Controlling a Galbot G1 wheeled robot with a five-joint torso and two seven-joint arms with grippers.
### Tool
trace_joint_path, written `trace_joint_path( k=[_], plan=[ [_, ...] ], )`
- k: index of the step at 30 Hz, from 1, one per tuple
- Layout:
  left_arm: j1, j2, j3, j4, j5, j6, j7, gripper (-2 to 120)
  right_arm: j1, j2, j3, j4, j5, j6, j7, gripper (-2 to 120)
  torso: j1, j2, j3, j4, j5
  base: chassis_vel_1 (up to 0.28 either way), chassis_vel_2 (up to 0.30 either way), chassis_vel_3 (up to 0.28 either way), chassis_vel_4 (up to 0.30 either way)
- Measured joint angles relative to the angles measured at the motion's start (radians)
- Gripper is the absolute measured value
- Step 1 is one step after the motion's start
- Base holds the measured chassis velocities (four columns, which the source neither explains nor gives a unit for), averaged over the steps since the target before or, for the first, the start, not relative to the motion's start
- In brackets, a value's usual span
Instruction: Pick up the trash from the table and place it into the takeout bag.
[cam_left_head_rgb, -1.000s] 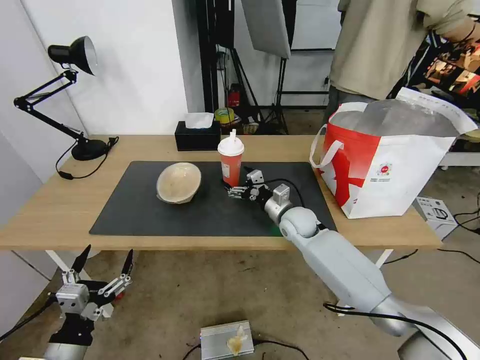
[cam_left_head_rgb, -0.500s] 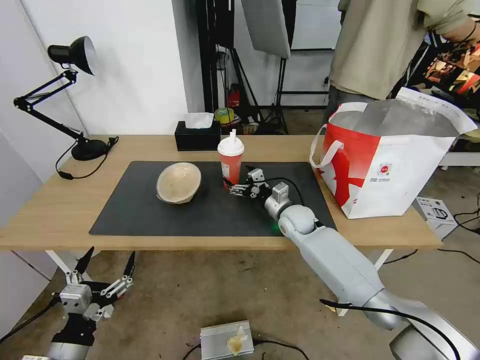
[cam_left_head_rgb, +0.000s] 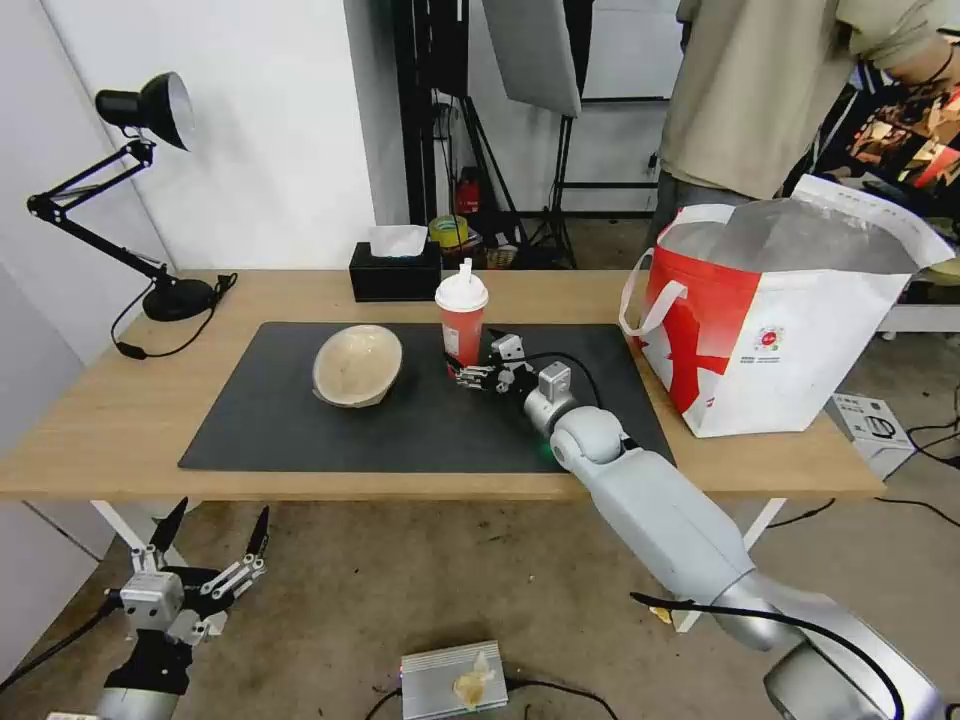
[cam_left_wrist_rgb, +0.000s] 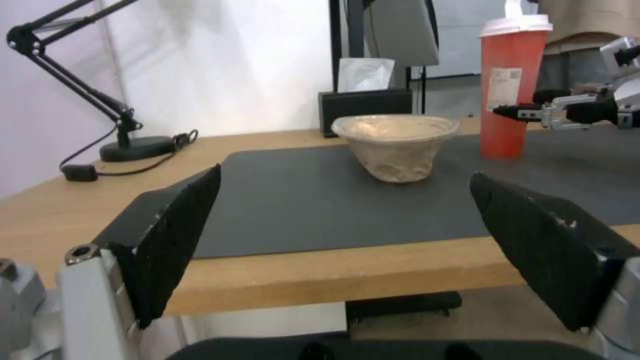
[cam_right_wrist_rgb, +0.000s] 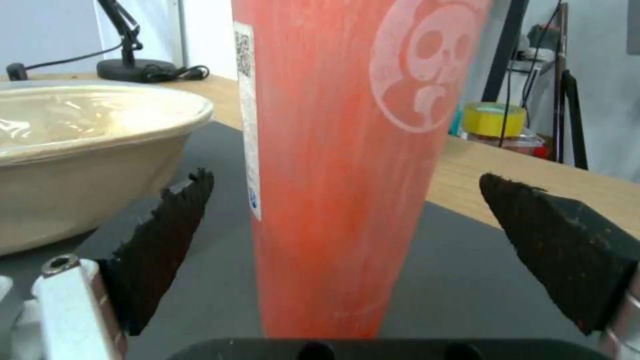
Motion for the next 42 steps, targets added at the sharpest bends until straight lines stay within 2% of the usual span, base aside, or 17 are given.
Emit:
trace_joint_path(
  k=[24, 42],
  plan=[
    [-0.012, -0.005, 0.005, 0.028, 0.000, -0.010, 0.020, 100, 0.038, 0.083, 0.030, -0.123, -0.048, 0.035, -0.020, 100, 0.000, 0.000, 0.000, 0.0001, 0.0000, 0.000, 0.000, 0.000, 0.000],
    [-0.016, -0.005, 0.011, 0.036, -0.001, -0.013, 0.021, 100, 0.036, 0.067, 0.051, -0.126, -0.052, 0.037, -0.020, 100, 0.000, 0.000, 0.000, 0.0000, 0.0001, 0.000, 0.000, 0.000, 0.000]
  ],
)
